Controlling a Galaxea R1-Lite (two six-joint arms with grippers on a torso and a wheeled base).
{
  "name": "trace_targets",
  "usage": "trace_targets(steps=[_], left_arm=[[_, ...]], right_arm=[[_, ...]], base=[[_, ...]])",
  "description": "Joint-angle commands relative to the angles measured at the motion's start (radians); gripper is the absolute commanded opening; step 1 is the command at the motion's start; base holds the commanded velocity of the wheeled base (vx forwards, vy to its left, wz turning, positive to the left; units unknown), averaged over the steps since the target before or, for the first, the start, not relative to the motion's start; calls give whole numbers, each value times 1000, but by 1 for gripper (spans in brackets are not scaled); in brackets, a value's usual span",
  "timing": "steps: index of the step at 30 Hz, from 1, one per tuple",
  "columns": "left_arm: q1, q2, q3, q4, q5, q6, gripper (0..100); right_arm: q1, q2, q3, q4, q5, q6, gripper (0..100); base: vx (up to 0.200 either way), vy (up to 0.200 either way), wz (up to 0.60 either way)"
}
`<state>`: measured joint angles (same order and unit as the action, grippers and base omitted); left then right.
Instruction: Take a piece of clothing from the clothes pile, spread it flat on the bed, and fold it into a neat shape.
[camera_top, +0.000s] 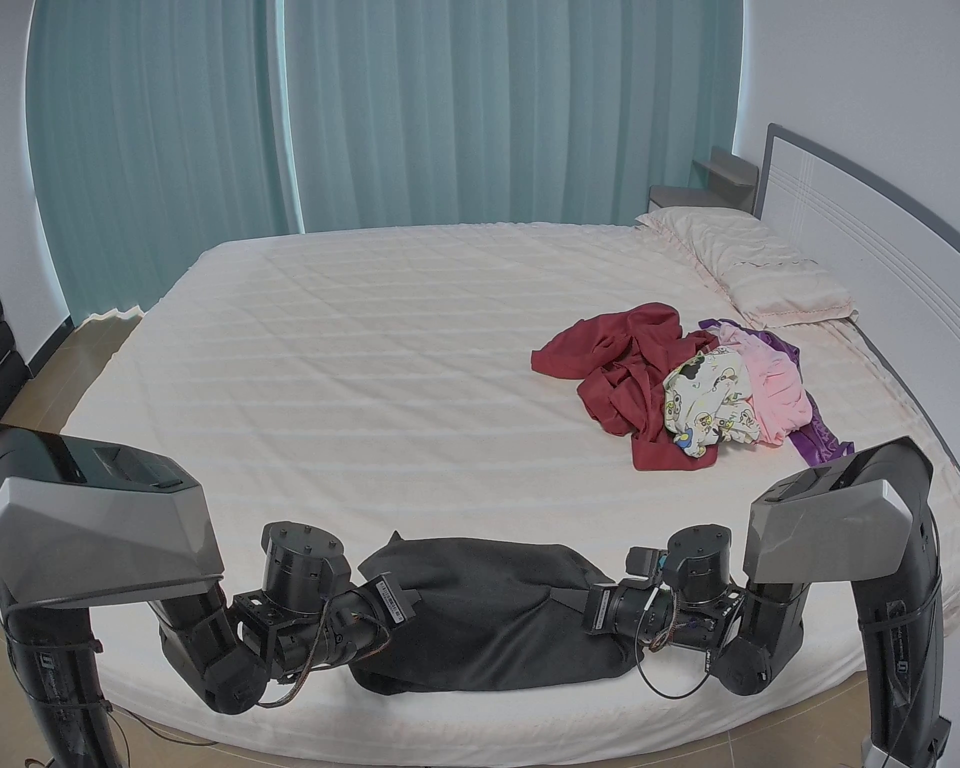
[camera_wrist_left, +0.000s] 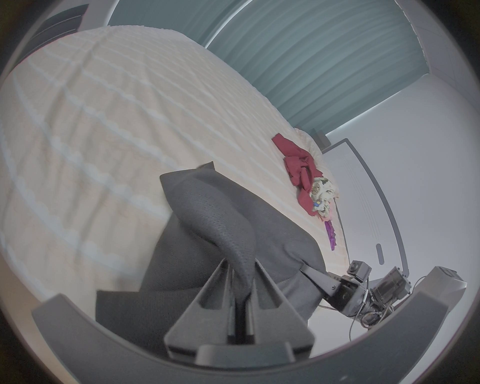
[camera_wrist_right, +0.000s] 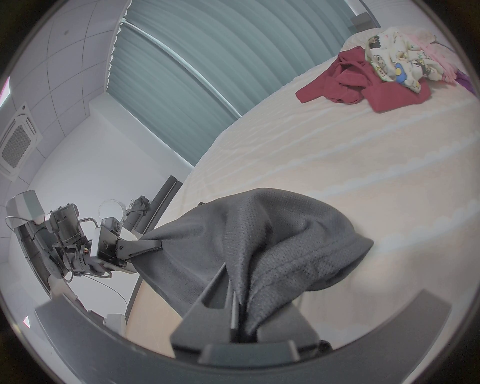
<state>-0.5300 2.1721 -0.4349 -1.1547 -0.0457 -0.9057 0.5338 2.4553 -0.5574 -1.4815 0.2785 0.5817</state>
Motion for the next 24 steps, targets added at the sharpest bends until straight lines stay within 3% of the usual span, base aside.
trace_targets(steps=[1,9,10,18,24], left_arm=[[-11,-29,7,0,1,-1,0],[-15,-68,10,0,1,-7,0],[-18,-71,10,0,1,-10,0],[-21,-83,10,0,3,-18,0],[-41,-161,-5,7,3,-18,0]], right_arm=[[3,-19,10,-2,1,1,0],[3,-10,-1,0,2,9,0],[3,-9,-1,0,2,9,100],[-12,-12,2,0,18,36,100],[-103,-32,-4,-13,7,43,100]], base=[[0,-200,0],[0,-200,0],[0,-200,0],[0,-200,0],[0,-200,0]])
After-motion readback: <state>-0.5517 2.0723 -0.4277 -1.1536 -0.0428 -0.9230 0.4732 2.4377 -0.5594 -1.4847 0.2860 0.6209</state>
